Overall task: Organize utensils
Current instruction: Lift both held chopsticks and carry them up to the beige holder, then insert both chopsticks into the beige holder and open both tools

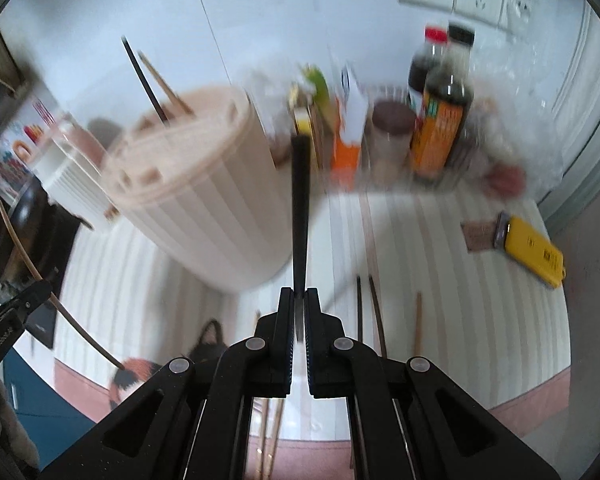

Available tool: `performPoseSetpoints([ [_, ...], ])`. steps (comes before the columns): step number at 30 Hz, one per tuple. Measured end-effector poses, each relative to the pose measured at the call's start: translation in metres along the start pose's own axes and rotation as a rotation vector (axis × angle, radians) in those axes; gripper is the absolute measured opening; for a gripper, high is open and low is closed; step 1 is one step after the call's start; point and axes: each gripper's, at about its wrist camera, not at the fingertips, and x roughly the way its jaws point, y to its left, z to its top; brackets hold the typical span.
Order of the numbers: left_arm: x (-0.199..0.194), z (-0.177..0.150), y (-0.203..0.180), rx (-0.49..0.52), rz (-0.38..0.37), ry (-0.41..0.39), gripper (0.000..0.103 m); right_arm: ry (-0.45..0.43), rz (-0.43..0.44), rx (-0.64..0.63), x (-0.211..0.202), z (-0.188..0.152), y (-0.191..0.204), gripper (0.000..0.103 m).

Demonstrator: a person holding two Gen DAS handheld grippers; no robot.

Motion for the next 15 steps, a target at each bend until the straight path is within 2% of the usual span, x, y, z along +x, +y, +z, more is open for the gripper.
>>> performPoseSetpoints([
  [5, -0.034, 0.029, 0.008, -0.036, -0.015, -0.092, 0.005, -0.075, 0.060, 0.009, -0.036, 0.027, 0.006, 0.005],
  [9, -0.062, 0.056, 0.005, -0.048, -0.048, -0.157, 0.005, -0.102, 0.098, -0.001, -0.066, 0.057, 0.010, 0.005],
  [15, -0.093, 0.097, -0.012, -0.038, -0.098, -0.220, 0.005, -0.128, 0.104, -0.040, -0.105, 0.100, 0.017, 0.005],
])
